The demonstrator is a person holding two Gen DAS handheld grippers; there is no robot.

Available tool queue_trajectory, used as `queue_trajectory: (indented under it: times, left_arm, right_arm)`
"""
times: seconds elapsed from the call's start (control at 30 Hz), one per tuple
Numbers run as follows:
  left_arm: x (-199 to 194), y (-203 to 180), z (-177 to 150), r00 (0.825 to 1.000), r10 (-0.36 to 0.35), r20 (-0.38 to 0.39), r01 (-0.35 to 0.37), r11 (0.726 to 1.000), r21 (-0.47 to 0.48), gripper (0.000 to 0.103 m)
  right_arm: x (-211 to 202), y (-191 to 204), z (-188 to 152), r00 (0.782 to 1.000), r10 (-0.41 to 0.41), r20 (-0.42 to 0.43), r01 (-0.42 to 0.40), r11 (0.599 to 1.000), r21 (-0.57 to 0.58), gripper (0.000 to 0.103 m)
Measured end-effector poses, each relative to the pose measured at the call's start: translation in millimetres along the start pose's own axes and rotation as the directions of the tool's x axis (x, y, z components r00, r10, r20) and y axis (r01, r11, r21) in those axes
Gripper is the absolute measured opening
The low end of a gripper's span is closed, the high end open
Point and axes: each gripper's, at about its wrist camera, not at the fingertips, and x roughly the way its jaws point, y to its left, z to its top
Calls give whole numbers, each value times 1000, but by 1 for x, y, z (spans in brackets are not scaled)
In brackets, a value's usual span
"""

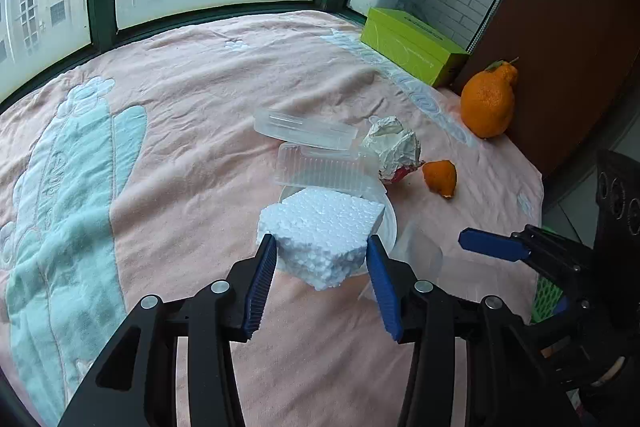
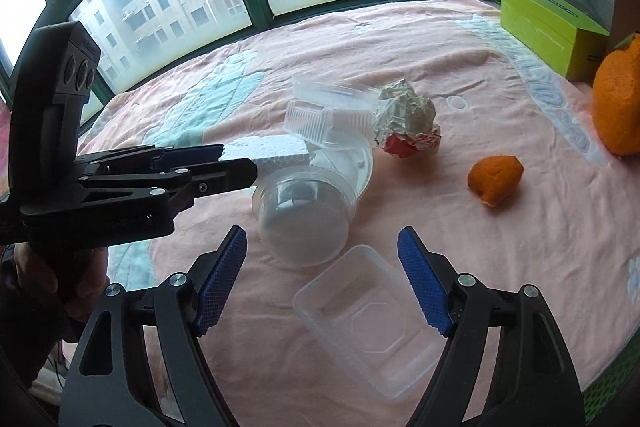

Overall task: Collect trash
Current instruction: 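Grasp the white foam block with the left tool, then grasp the labeled yogurt cup with the right tool while the left tool holds the foam block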

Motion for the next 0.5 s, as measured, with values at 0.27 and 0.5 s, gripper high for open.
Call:
queue_trajectory:
  times: [0.27,0.5]
  left_arm:
    - [-24,16,5,998,5,56,-3,999,-36,45]
    - [-31,32,0,998,26,56,-22,997,-71,45]
  right_arm:
    - [13,8,-2,1000,11,-25,-12,1000,-14,76]
    - [21,19,-3,999,13,-39,-15,998,-55,75]
